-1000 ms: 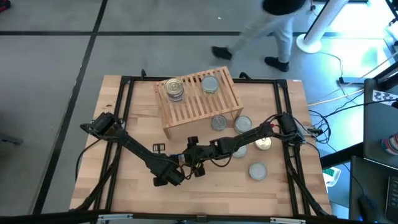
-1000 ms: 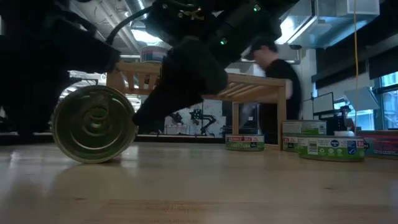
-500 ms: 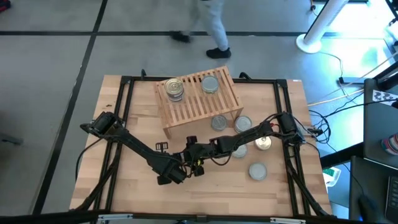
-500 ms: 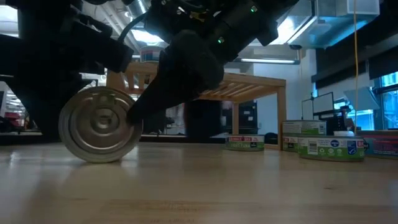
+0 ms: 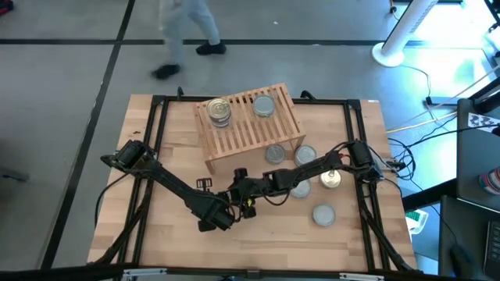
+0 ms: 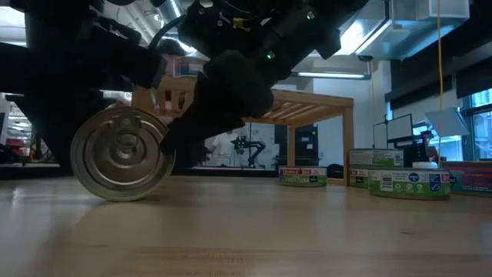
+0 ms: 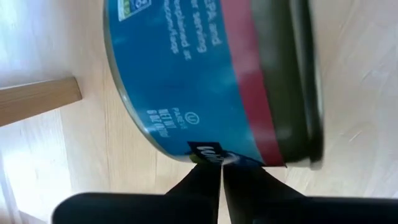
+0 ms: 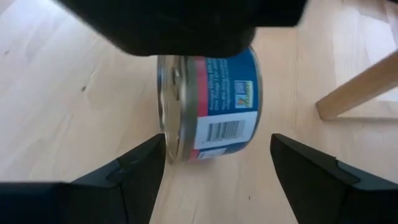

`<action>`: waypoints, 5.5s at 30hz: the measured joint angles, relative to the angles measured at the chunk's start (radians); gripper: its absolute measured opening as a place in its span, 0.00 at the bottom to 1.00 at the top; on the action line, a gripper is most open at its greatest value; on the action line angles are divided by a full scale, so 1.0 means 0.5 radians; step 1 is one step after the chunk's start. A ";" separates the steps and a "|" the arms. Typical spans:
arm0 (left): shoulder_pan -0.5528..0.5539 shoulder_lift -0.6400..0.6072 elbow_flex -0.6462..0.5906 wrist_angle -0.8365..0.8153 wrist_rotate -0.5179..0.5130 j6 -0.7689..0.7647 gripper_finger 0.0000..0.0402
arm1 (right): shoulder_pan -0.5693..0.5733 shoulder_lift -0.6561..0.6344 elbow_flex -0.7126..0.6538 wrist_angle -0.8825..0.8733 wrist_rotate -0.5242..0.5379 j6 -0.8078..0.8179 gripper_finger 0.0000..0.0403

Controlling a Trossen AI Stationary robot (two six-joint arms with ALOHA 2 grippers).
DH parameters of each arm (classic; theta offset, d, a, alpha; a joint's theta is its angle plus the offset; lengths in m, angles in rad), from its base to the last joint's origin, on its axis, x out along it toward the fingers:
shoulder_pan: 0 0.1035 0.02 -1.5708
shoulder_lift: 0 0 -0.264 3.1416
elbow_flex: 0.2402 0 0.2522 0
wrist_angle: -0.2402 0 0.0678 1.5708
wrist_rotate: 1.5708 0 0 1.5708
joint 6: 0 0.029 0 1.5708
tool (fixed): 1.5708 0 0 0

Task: Stack canned seafood by type on shelf
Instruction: Put the blue tuna can on the shelf aligned with the other blue tuna can

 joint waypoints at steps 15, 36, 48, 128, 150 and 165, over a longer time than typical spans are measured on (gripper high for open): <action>-0.001 0.000 0.000 0.001 -0.121 0.153 0.01 | -0.045 0.001 0.000 0.063 -0.122 -0.253 0.72; -0.005 0.000 0.000 0.106 -0.283 0.156 0.01 | -0.053 0.012 0.000 0.012 -0.219 -0.083 0.57; -0.036 -0.065 0.000 0.021 -0.418 0.071 0.01 | -0.055 0.003 0.005 -0.060 -0.218 0.258 0.47; 0.774 -1.055 0.000 0.620 -1.039 0.868 0.01 | -0.943 -0.642 0.005 -0.049 -0.616 1.748 0.63; 0.816 -1.048 0.000 0.618 -1.004 0.879 0.01 | -0.955 -0.642 0.002 -0.238 -0.659 1.263 0.62; 0.931 -1.048 0.000 0.621 -0.887 0.888 0.01 | -0.955 -0.639 0.232 -0.445 -0.664 1.409 0.62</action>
